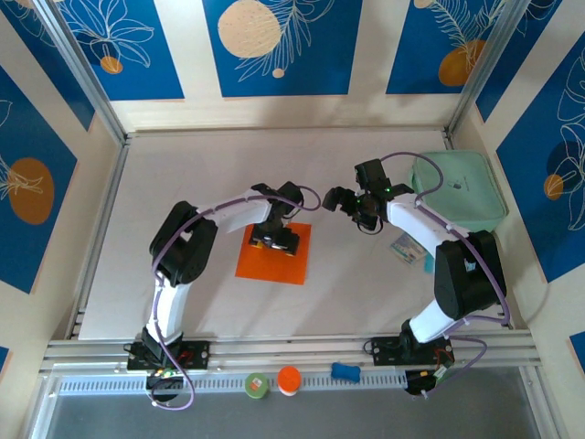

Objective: Fold a paper plane with a square sheet of paper (pick it up from the middle)
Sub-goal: First fold the square sheet of paper in half at the center of the table.

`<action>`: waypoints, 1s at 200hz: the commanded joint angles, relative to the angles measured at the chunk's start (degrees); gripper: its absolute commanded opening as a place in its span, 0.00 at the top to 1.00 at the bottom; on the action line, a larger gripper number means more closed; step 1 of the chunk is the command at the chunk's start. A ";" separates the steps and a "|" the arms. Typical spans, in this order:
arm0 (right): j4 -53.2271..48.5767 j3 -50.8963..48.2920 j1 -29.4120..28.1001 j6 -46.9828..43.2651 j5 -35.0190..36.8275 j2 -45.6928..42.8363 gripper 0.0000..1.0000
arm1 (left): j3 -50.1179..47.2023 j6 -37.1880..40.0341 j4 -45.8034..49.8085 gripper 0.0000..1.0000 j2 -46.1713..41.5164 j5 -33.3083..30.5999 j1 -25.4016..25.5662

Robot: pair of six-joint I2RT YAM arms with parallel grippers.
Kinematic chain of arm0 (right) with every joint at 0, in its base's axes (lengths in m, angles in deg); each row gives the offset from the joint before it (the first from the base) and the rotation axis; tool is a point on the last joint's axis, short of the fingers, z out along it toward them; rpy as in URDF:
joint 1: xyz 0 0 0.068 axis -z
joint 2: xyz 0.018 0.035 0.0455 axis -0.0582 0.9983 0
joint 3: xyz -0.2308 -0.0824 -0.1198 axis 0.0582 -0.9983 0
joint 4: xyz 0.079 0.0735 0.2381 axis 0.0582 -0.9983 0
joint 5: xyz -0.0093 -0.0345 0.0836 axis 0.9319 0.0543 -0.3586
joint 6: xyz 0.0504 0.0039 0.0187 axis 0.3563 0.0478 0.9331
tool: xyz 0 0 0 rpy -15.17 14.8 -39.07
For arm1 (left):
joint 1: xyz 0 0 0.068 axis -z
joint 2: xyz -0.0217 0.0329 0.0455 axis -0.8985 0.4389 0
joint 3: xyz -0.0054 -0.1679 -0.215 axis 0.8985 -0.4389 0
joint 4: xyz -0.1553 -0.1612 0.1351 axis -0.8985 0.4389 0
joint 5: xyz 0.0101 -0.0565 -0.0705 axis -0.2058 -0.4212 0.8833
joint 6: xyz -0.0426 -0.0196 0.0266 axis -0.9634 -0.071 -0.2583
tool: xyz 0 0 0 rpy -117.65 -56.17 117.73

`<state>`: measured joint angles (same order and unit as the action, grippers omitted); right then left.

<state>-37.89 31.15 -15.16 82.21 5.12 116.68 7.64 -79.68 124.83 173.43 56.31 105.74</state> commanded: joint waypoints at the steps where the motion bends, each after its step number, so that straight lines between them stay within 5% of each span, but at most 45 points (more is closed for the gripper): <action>1: -0.27 0.09 0.18 0.60 -1.14 0.31 0.00 | 1.41 0.30 3.16 0.15 1.61 -2.44 0.59; 128: 2.88 -1.84 1.51 0.95 -3.65 -0.90 0.00 | -1.25 -5.66 0.90 0.30 2.87 -4.22 0.74; 173: 7.93 -5.19 3.74 2.19 -9.00 -3.12 0.01 | -4.56 -6.04 -6.05 0.64 -5.14 -0.84 0.64; 200: 14.73 -8.79 6.10 3.57 -16.13 -4.89 0.01 | -7.75 -6.05 -13.22 0.77 -12.09 3.78 0.27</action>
<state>-30.13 25.11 -10.90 83.91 -2.66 114.65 2.02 -85.54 118.58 168.74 55.66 106.09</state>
